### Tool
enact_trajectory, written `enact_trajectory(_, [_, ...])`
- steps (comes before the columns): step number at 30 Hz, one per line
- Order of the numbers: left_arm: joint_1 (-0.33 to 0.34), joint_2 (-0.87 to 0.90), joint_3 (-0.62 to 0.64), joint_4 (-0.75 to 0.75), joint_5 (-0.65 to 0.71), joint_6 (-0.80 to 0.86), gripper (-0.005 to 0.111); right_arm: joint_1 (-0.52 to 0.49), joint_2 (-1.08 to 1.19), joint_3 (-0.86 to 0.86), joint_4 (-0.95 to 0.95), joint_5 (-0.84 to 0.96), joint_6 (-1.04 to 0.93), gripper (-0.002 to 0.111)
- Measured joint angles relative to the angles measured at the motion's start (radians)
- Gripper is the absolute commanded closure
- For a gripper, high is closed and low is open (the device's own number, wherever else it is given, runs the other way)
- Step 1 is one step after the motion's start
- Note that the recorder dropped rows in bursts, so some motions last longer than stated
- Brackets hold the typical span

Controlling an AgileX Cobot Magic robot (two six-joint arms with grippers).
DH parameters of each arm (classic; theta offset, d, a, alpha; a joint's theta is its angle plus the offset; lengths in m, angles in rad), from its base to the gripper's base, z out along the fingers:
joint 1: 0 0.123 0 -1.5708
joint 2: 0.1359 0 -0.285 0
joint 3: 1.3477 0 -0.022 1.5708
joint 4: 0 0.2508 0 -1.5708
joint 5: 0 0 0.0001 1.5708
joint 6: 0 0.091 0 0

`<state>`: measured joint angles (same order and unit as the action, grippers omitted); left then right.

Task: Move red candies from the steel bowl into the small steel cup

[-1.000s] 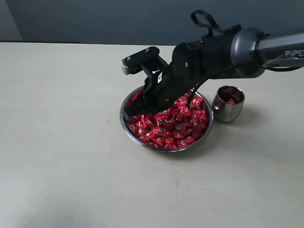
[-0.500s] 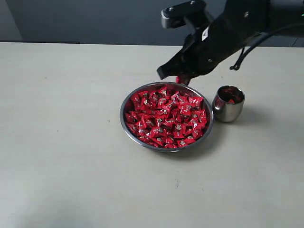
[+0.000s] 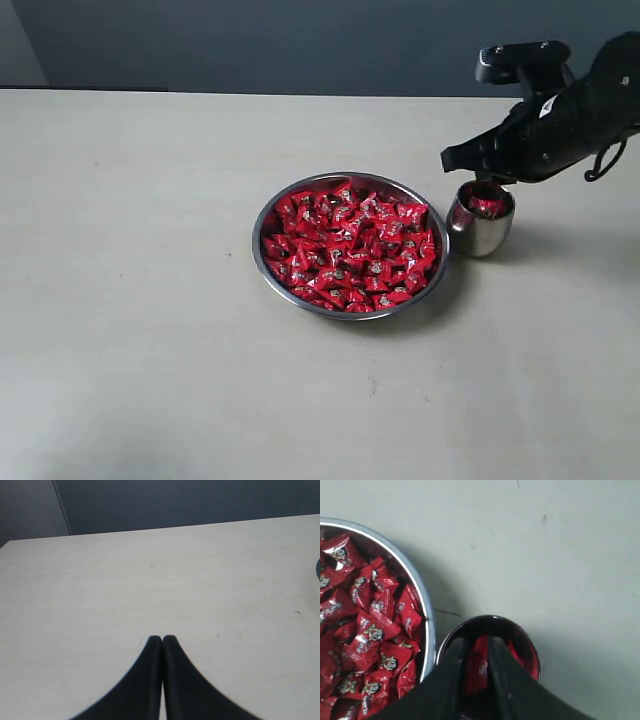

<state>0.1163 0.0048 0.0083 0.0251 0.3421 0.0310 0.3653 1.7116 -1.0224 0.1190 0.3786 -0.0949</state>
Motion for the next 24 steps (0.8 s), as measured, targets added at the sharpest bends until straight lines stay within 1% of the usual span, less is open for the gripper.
enact_trajectory(1, [0.000, 0.000, 0.000, 0.000, 0.000, 0.000, 0.106, 0.000, 0.011, 0.000, 0.002, -0.005, 0.000, 0.068])
enact_trajectory(5, [0.000, 0.000, 0.000, 0.000, 0.000, 0.000, 0.106, 0.000, 0.024, 0.002, 0.002, -0.011, 0.000, 0.068])
enact_trajectory(8, [0.000, 0.000, 0.000, 0.000, 0.000, 0.000, 0.106, 0.000, -0.012, 0.002, 0.002, 0.000, 0.000, 0.069])
enact_trajectory(10, [0.000, 0.000, 0.000, 0.000, 0.000, 0.000, 0.106, 0.000, -0.045, 0.007, 0.004, 0.002, 0.000, 0.075])
enact_trajectory(12, [0.000, 0.000, 0.000, 0.000, 0.000, 0.000, 0.106, 0.000, -0.090, 0.027, 0.004, -0.002, 0.000, 0.087])
enact_trajectory(15, [0.000, 0.000, 0.000, 0.000, 0.000, 0.000, 0.106, 0.000, -0.165, 0.083, 0.006, -0.042, -0.002, 0.109])
enact_trajectory(19, [0.000, 0.000, 0.000, 0.000, 0.000, 0.000, 0.106, 0.000, -0.281, 0.200, 0.032, -0.159, -0.002, 0.109])
enact_trajectory(24, [0.000, 0.000, 0.000, 0.000, 0.000, 0.000, 0.106, 0.000, -0.421, 0.382, 0.042, -0.379, -0.002, 0.109])
